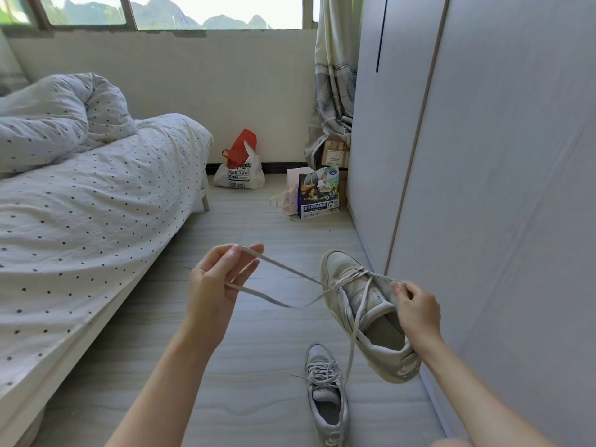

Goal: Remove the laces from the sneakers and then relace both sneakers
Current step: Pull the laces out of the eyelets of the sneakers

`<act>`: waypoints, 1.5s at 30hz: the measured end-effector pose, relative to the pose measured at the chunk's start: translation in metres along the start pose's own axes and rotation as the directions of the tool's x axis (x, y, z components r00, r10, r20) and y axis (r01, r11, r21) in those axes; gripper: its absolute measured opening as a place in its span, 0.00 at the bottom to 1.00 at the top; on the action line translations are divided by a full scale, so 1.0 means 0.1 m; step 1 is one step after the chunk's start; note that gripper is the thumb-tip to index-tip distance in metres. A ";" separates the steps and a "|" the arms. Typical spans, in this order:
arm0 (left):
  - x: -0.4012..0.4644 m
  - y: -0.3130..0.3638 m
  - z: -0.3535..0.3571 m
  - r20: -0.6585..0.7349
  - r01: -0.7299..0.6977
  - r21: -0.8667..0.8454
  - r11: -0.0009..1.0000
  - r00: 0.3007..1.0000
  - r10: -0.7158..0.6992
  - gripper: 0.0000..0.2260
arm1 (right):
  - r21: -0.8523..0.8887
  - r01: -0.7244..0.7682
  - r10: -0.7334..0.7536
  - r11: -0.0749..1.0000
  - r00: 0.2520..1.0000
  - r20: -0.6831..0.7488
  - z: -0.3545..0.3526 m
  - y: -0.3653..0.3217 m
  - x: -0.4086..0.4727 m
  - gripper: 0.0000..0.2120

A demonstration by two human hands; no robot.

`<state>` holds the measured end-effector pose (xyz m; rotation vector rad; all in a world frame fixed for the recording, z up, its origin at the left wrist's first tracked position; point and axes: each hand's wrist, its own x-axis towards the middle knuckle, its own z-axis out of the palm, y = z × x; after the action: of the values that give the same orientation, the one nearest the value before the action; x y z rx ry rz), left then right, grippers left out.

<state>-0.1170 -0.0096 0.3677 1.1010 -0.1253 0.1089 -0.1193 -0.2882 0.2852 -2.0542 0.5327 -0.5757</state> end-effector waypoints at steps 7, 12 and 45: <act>-0.01 -0.06 0.06 -0.016 0.019 0.144 0.989 1.000 -0.017 0.08 | 0.029 0.052 -0.052 0.998 0.998 0.030 0.02 -0.05 -0.02 0.22; -0.01 -0.11 0.02 0.044 -0.065 0.609 0.790 0.998 0.048 0.05 | 0.040 0.021 -0.022 0.999 1.000 0.015 0.01 -0.03 0.00 0.22; -0.07 -0.17 0.13 0.307 -0.389 0.868 0.309 0.909 0.282 0.08 | 0.231 0.471 -0.523 0.851 0.798 0.300 -0.04 -0.64 -0.41 0.08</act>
<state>-0.1215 -0.0286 0.3573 2.2399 -0.4318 0.5737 -0.1452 -0.2357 0.3335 -2.0918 -0.2768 -0.5071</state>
